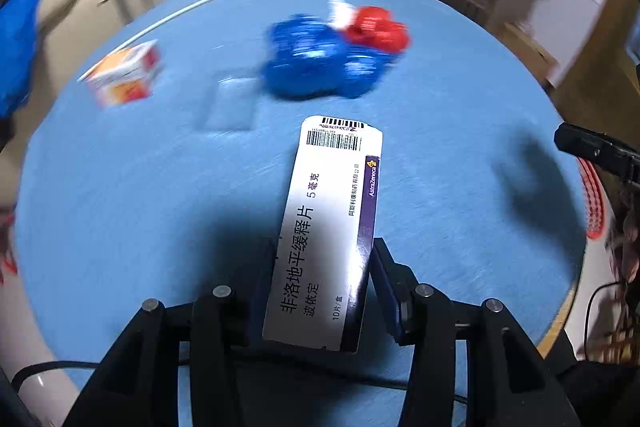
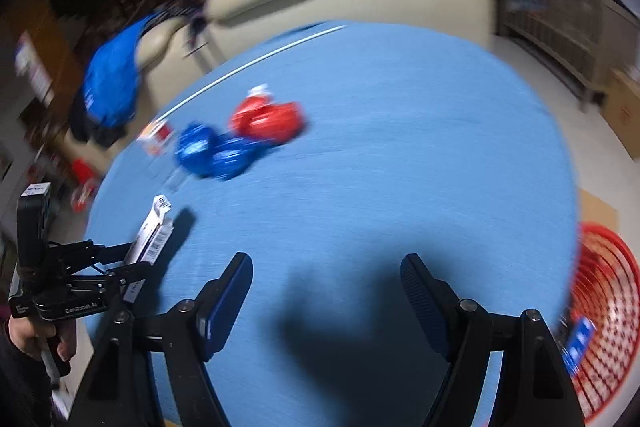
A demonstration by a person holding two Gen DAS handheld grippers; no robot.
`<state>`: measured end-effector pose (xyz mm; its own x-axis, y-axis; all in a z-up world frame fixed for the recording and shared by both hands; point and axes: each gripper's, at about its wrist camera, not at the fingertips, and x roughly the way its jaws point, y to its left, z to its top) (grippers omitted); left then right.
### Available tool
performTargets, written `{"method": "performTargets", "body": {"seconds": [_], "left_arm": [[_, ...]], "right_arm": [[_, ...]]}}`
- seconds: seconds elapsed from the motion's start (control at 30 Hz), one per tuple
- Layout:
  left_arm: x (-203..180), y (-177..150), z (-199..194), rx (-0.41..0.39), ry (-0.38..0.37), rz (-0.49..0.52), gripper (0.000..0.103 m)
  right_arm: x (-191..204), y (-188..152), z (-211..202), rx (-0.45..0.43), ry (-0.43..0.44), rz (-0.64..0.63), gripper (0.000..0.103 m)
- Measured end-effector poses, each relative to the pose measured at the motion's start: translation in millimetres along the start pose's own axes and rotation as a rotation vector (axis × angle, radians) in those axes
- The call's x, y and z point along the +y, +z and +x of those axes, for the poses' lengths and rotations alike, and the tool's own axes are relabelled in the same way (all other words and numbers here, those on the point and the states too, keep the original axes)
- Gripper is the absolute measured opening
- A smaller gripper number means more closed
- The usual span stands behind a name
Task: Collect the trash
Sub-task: 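Grasp the white medicine box with the left tool while the right grasps the blue bag, then lift the blue bag in the right tool and carry it toward the wastebasket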
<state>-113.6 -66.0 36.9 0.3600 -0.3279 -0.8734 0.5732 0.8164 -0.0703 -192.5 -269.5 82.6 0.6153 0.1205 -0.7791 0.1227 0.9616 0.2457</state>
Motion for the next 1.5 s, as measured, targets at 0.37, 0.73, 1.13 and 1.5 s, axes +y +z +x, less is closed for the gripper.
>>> {"method": "performTargets", "body": {"seconds": [0.37,0.73,1.13,1.5], "left_arm": [[60.8,-18.2,-9.0,-0.045,0.037,-0.182,0.049],[70.2,-15.7,-3.7,-0.05,0.02,-0.233,0.049],[65.8,-14.2,-3.6,-0.034,0.078,-0.268,0.049],[42.4,-13.2,-13.7,-0.04,0.15,-0.286,0.049]], "right_arm": [[97.1,61.0,82.3,0.045,0.077,-0.285,0.079],[130.1,114.7,156.6,0.089,0.11,-0.367,0.079],[112.6,86.5,161.0,0.144,0.146,-0.279,0.059],[82.4,40.9,85.9,0.103,0.16,-0.211,0.059]]}}
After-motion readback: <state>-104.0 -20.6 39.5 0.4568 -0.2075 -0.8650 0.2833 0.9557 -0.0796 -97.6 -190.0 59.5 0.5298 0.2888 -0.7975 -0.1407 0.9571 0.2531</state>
